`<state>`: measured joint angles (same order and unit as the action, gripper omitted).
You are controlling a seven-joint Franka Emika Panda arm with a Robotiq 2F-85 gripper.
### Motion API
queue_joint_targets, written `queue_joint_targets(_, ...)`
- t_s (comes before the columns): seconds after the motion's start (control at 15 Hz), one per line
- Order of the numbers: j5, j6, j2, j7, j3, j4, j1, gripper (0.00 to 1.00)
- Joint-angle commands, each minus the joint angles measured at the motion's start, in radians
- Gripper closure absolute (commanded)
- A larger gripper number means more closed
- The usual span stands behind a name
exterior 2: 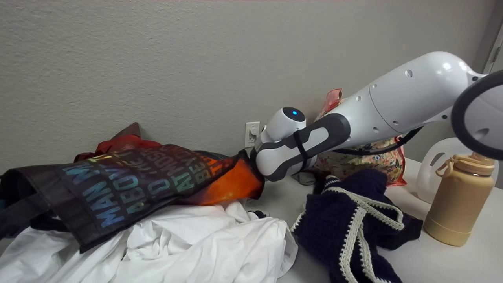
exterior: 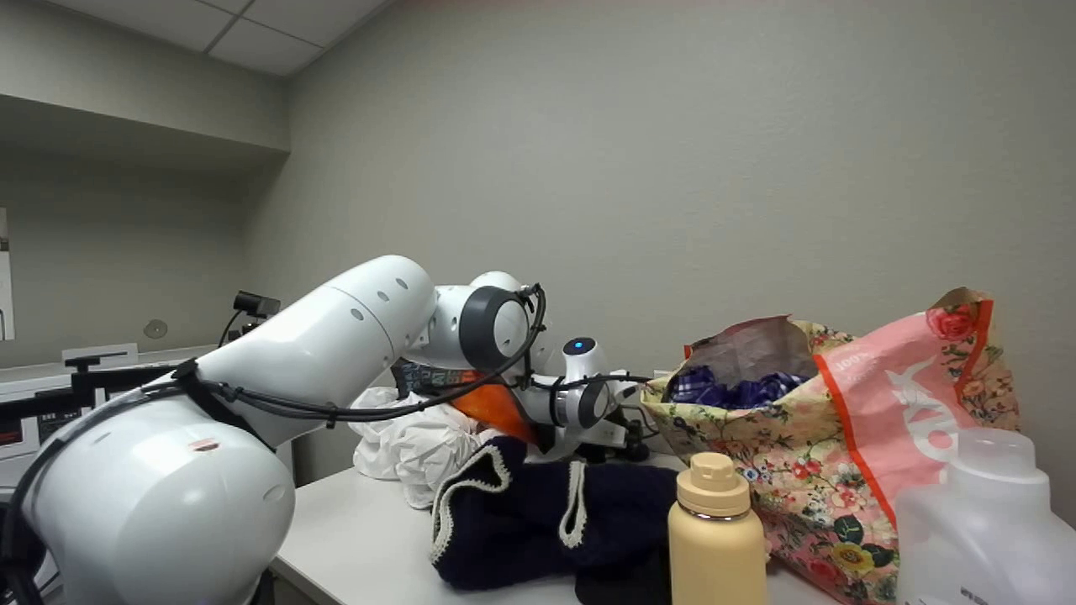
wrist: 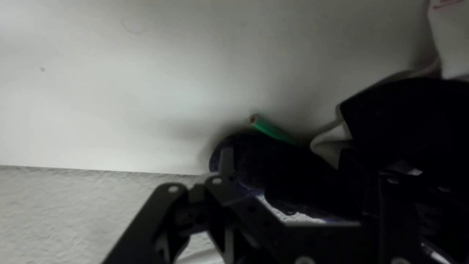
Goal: Move the socks to the left
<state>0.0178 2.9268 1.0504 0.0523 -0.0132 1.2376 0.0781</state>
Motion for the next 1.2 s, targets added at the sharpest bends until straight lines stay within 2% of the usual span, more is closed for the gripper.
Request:
queue_joint_targets(0.0, 0.014, 0.001, 0.012, 0.102, -0.093, -0.021, -0.061, 0.00)
queue_joint_targets(0.07, 0.010, -0.001, 0.003, 0.041, -0.037, -0.002, -0.023, 0.11)
queue_joint_targets(0.13, 0.009, -0.001, 0.003, 0.064, -0.060, -0.002, -0.037, 0.02)
queue_joint_targets(0.2, 0.008, -0.001, 0.004, 0.076, -0.073, -0.002, -0.046, 0.00)
queue_joint_targets(1.13, 0.007, -0.001, 0.004, 0.077, -0.080, -0.002, -0.051, 0.00)
